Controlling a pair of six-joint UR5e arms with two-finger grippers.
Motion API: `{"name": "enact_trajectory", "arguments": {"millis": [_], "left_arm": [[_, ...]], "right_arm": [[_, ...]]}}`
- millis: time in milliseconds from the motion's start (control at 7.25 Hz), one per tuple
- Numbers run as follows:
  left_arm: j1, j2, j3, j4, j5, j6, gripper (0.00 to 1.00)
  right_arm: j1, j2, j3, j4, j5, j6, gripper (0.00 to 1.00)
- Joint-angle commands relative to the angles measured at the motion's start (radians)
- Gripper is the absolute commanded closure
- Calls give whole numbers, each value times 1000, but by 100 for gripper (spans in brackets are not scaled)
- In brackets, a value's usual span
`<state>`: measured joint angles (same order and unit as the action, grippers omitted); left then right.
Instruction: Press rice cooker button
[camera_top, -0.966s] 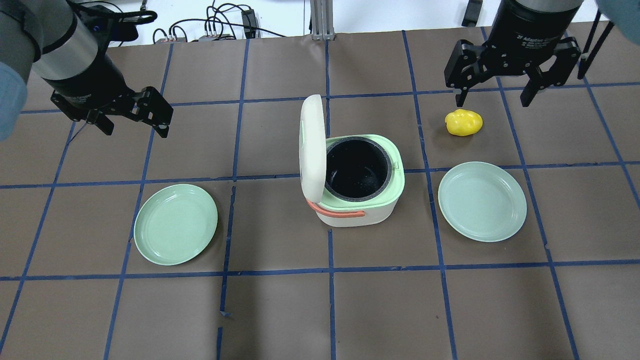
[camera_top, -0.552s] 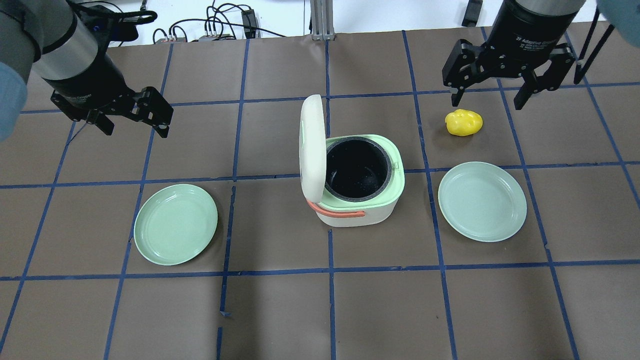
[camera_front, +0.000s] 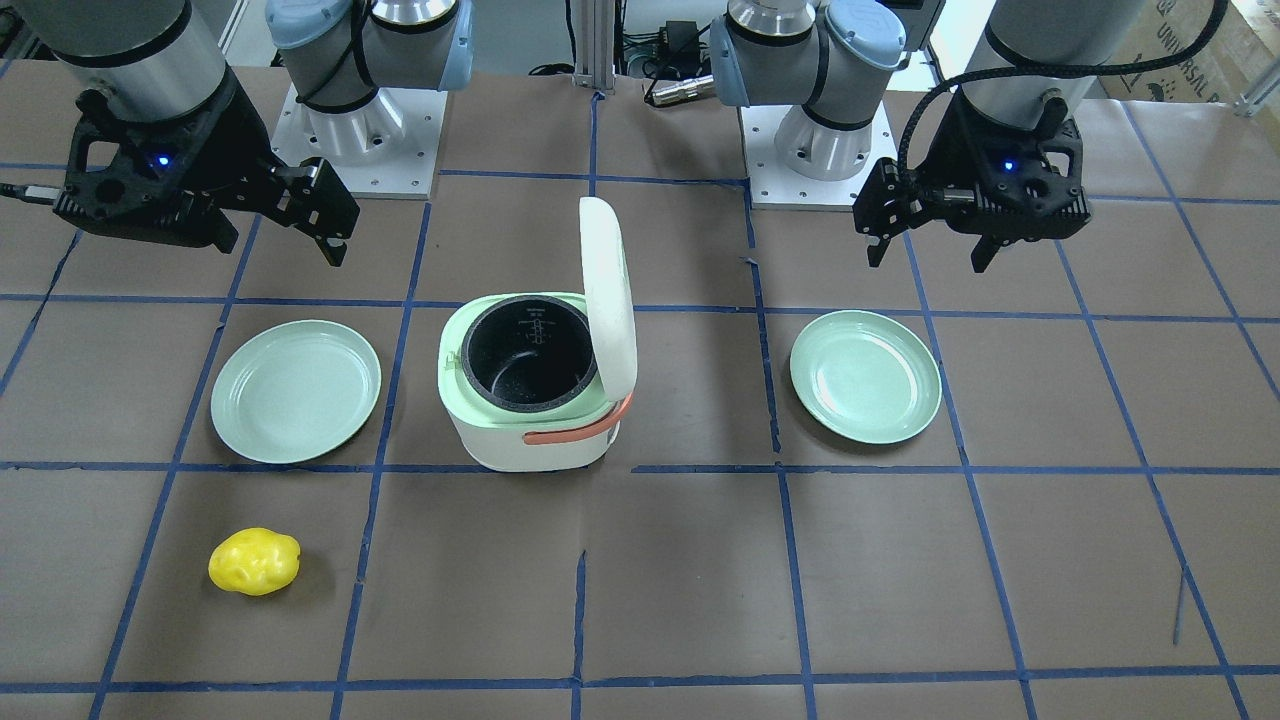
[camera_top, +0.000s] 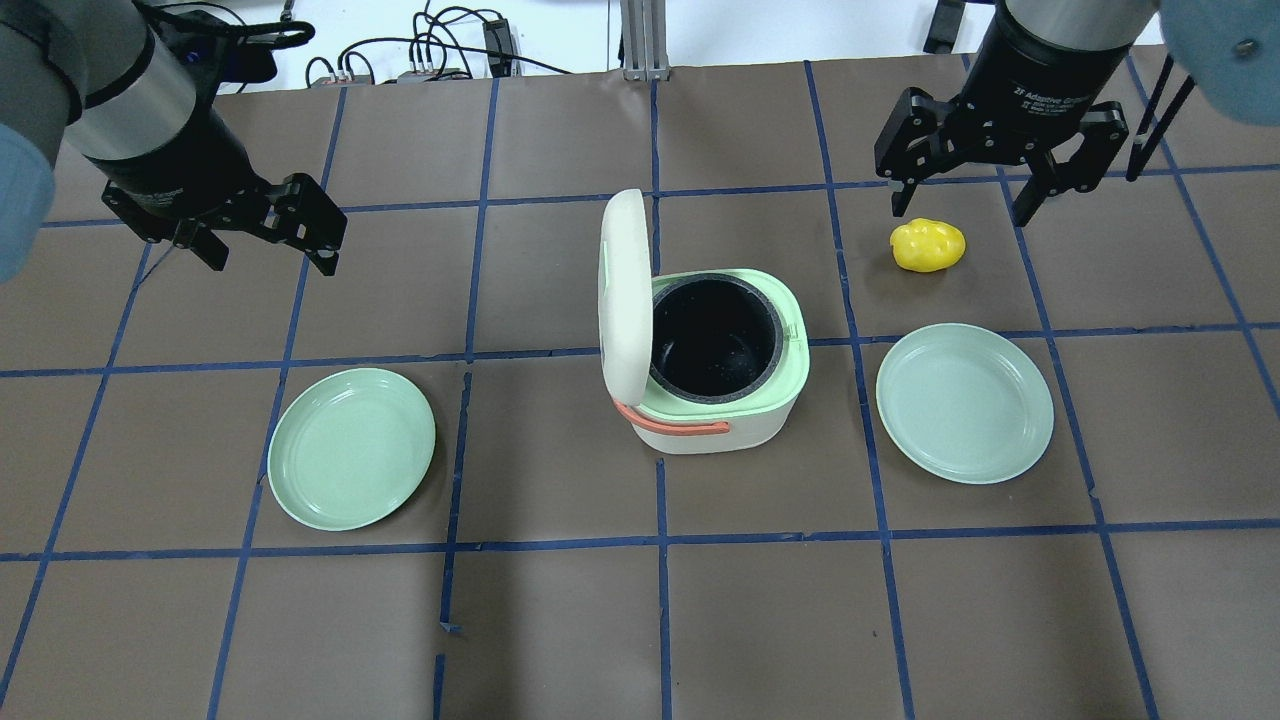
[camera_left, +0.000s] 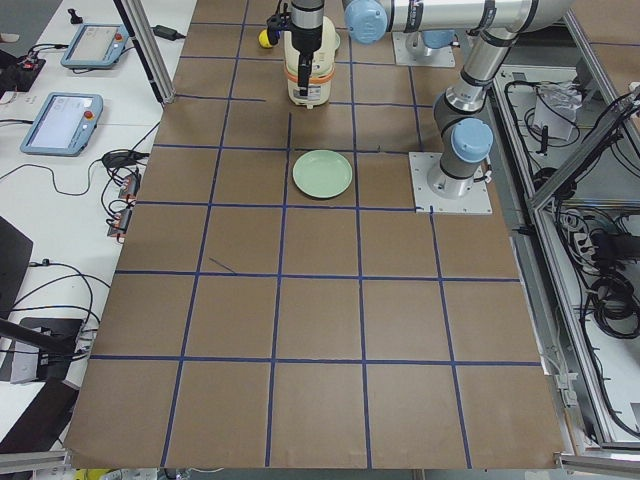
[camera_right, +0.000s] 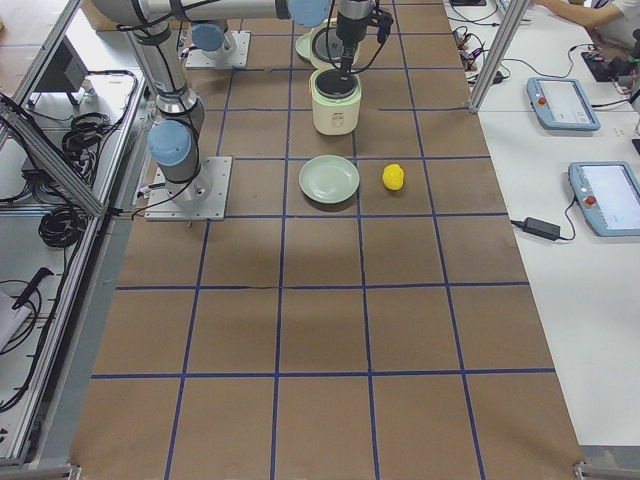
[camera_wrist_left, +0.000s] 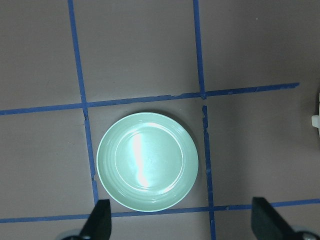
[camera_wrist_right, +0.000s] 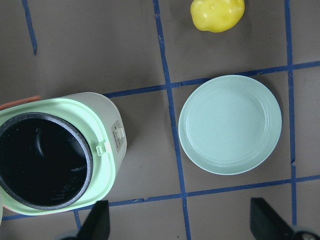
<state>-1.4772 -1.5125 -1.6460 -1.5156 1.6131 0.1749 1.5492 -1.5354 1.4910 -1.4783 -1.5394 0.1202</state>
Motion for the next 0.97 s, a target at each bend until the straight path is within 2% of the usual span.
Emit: {"name": "enact_trajectory", "arguments": {"millis": [0,828], "left_arm": [[0,0,0,0,-1,0,0],[0,0,0,0,1,0,0]], "right_arm": [[0,1,-5,1,2,-1,0],[2,0,-9,0,16,-1,0]]}}
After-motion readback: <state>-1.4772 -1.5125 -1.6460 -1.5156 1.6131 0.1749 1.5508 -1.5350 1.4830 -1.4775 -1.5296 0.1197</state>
